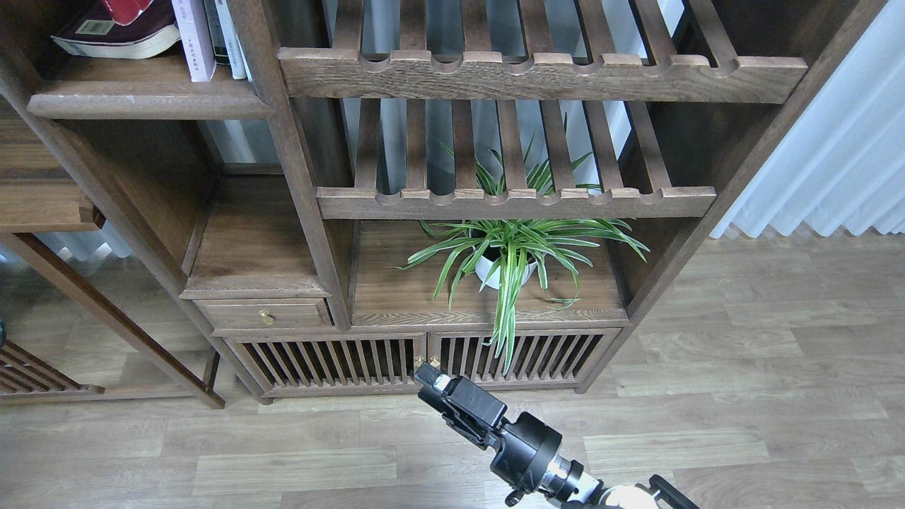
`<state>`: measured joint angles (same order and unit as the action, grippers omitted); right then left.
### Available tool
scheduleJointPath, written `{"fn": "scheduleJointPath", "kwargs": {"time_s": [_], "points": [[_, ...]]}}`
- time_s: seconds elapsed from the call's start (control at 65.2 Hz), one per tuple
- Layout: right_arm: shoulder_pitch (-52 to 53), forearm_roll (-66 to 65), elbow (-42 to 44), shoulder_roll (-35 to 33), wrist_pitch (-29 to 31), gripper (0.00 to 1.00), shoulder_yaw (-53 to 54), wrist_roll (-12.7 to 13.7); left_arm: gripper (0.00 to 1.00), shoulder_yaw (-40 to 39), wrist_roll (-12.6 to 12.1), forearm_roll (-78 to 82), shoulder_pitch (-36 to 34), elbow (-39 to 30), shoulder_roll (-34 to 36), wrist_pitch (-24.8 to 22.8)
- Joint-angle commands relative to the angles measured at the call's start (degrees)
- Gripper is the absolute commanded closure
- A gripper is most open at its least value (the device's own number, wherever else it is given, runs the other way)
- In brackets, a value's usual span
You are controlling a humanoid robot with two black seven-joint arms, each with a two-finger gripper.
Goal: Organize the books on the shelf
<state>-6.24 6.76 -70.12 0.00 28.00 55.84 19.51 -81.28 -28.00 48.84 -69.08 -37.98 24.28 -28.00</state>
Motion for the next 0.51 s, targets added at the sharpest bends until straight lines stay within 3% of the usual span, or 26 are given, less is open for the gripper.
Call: {"fn": "scheduleJointPath", "kwargs": {"time_s": [0.0, 0.184, 0.491], "points": [[-0.35, 0.00, -0.01, 0.00, 0.00, 0.15, 0.15, 0.00, 0.43, 0.68, 0.00, -0.59, 0.87, -0.26, -1.16, 0.00], [-0.70, 0.00, 0.16, 0.00, 0.00, 0.15, 0.15, 0.00, 0.36, 0.86, 0.00, -6.99, 2.54, -2.01, -0.73, 0.00], [-0.79, 0.00, 0.25, 0.00, 0.00, 0.15, 0.23, 0.00, 0.37, -1.60, 0.00, -12.89, 2.90, -7.20, -1.25, 0.00]]}}
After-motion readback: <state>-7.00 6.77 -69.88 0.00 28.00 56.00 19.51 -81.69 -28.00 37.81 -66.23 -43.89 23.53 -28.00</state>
